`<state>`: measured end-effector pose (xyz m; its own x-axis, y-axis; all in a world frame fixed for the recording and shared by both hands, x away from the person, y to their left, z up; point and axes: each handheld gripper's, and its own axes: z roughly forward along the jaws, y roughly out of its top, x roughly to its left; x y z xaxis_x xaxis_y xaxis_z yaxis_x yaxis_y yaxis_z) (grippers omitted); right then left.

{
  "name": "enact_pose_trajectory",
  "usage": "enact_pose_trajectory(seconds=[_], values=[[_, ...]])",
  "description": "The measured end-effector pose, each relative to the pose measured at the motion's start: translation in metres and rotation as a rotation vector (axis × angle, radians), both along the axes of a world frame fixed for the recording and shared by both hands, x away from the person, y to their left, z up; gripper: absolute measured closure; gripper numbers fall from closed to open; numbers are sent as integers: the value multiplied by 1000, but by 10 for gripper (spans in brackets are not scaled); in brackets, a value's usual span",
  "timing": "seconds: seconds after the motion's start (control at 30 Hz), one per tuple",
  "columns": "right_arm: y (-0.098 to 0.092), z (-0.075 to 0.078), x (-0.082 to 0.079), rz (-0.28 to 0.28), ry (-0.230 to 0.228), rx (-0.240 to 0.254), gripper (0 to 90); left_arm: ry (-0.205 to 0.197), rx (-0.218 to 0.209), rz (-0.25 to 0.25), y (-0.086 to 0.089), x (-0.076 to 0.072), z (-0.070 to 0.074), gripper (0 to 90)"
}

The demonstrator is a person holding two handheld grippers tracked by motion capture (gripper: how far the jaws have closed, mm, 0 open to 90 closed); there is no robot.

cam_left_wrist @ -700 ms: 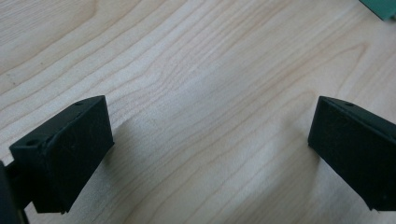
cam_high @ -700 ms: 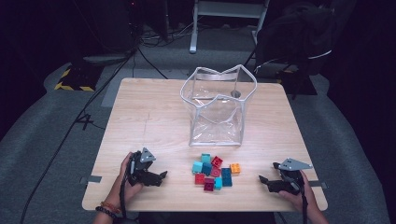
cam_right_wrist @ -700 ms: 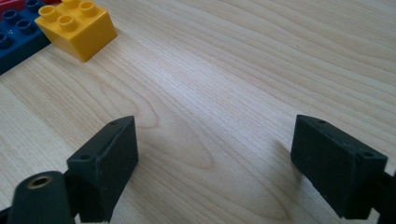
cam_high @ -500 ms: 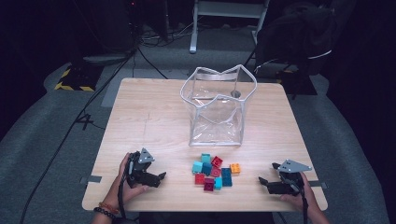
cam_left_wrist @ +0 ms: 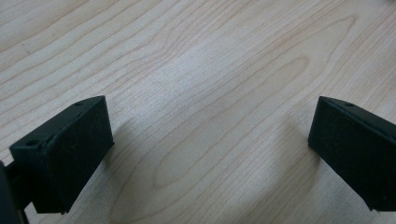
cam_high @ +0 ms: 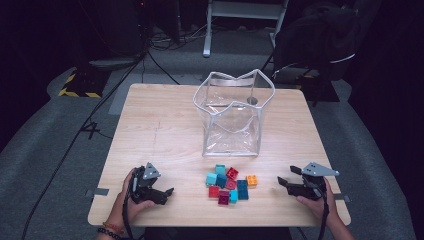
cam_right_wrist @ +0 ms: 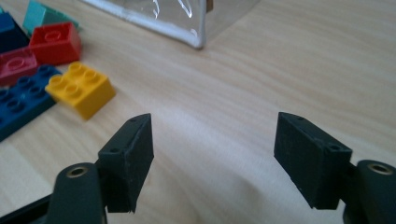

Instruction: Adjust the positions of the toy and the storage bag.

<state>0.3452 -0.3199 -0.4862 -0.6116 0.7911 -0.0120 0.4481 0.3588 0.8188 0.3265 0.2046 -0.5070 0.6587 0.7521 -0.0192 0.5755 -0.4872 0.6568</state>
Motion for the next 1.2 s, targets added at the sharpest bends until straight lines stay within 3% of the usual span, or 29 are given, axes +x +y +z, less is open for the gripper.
enact_pose_trajectory(seconds=[0.13,0.2,0.27,0.47,0.6,0.73,1.0,1.07,1.17,1.2], values=[[1,10,14,-8,-28,15,343,0,0,0,0,0,0,2],[4,17,24,-13,-69,3,391,0,0,0,0,0,0,2],[7,23,34,12,-67,57,403,1,-3,3,0,0,0,2],[31,27,58,51,-80,7,448,-1,-2,3,0,0,0,2],[43,24,72,69,-64,19,480,-1,-2,3,0,0,0,2],[57,21,81,90,-79,-33,532,-1,-2,3,0,0,0,2],[72,19,95,94,-65,-43,663,2,-3,3,0,0,0,2],[73,19,98,86,-80,-47,727,2,-2,3,0,0,0,2],[73,18,100,124,-73,-36,861,2,-2,3,0,0,0,2],[75,18,99,127,-76,-43,868,2,-3,3,0,0,0,2]])
